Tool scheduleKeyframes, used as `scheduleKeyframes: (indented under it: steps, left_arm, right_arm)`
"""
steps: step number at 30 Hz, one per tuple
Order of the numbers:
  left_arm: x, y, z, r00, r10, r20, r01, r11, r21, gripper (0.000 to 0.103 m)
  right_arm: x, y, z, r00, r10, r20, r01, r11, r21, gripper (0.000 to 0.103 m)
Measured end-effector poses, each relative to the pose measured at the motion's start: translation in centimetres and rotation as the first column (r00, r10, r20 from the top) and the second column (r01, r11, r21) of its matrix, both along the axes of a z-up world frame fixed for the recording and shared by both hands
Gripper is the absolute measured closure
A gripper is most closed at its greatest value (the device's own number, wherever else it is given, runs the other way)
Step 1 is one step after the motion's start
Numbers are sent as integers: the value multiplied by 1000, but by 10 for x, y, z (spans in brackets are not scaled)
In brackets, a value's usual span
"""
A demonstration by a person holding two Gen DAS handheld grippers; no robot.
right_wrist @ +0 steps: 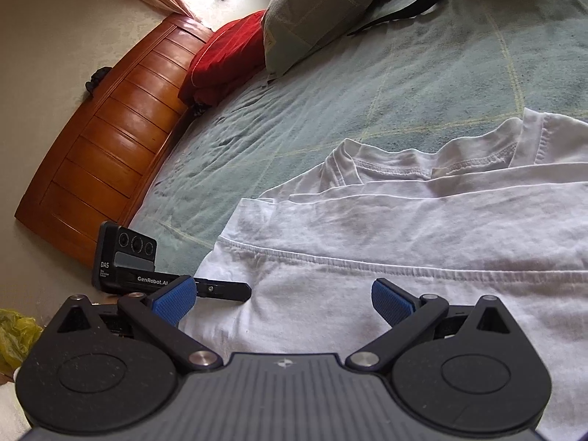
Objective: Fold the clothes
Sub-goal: 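Close the left gripper on the shirt edge while the right gripper hovers nearby, then lift the gripped shirt edge with the left gripper and fold it over the shirt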
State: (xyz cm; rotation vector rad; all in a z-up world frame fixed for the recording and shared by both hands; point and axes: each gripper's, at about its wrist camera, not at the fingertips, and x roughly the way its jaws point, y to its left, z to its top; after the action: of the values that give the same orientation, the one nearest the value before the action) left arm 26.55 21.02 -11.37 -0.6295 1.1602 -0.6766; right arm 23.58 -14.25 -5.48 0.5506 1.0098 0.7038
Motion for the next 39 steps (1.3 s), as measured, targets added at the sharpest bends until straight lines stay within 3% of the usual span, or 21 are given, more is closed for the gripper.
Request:
scheduleKeyframes:
  steps: [5, 10, 30, 39]
  left_arm:
    - [-3, -7, 10, 1000, -9, 24, 7, 997, 73, 87]
    - [-6, -9, 12, 999, -3, 39, 0, 995, 98, 87]
    - [-11, -10, 15, 999, 8, 53, -15, 992, 125, 87]
    - [-18, -21, 24, 996, 20, 87, -37, 977, 209, 87]
  right_arm:
    - [-4, -1, -1, 999, -19, -43, 19, 1000, 0, 0]
    - [-7, 0, -4, 996, -40, -77, 39, 999, -8, 0]
    - [68, 26, -12, 988, -150, 41, 154, 976, -155, 0]
    - [1, 15, 13, 991, -134, 13, 134, 982, -131, 0]
